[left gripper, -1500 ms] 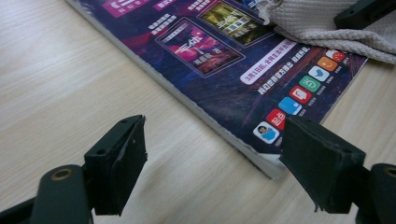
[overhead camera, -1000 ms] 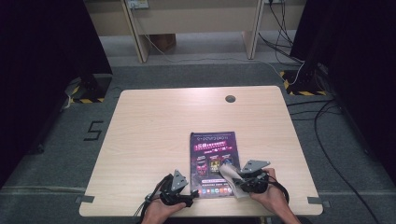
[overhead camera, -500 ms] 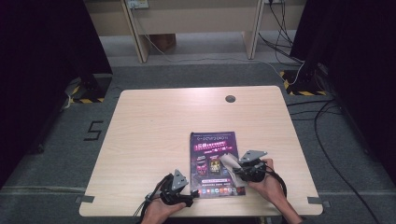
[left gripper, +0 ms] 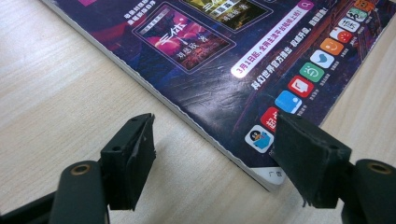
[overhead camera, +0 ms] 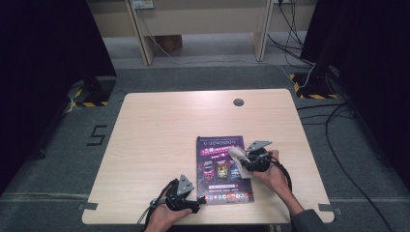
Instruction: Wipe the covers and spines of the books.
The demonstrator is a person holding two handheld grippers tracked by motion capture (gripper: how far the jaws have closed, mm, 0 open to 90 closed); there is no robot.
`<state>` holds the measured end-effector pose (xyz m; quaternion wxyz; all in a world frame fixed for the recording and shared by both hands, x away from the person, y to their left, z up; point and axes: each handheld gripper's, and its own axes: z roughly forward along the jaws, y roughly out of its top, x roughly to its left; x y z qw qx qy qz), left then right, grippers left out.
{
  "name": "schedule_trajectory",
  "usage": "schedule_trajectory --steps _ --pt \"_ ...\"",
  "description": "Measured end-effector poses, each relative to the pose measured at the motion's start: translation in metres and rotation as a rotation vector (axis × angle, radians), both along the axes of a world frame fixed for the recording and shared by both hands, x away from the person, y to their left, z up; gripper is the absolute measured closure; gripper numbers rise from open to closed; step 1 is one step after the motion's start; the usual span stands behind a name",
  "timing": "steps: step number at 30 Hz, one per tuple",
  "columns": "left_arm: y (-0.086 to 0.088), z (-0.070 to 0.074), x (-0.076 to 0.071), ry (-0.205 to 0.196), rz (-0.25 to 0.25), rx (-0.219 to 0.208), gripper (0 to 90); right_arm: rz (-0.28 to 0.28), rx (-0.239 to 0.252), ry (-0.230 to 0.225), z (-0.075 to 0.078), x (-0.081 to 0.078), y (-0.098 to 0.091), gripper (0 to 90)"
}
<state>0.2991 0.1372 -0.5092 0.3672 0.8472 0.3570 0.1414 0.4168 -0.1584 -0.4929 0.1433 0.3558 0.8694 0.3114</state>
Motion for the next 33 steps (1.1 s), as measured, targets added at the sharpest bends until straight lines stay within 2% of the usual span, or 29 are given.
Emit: schedule_trajectory --steps 6,14,22,25,26,33 --pt "0.0 0.0 0.001 0.002 -0.005 0.0 28.7 -0.044 -0.012 -0.006 0.001 0.021 0.005 74.5" --pt "0.001 0.0 0.001 -0.005 -0.004 0.001 28.8 -0.112 -0.05 -0.056 0.0 0.047 0.014 74.5" --pt "0.003 0.001 0.002 -0.017 0.003 0.016 28.8 -0.161 -0.053 -0.08 -0.002 0.064 0.018 74.6" --pt "0.002 0.001 0.001 -0.021 -0.006 0.029 28.8 -0.164 -0.042 -0.069 -0.002 0.066 0.022 75.4" --pt "0.002 0.001 0.002 -0.019 -0.003 0.025 28.8 -0.15 -0.02 -0.053 -0.002 0.065 0.025 75.6" --pt "0.003 0.001 0.002 -0.018 0.0 0.018 28.8 -0.067 -0.02 -0.05 -0.002 0.058 0.053 76.0"
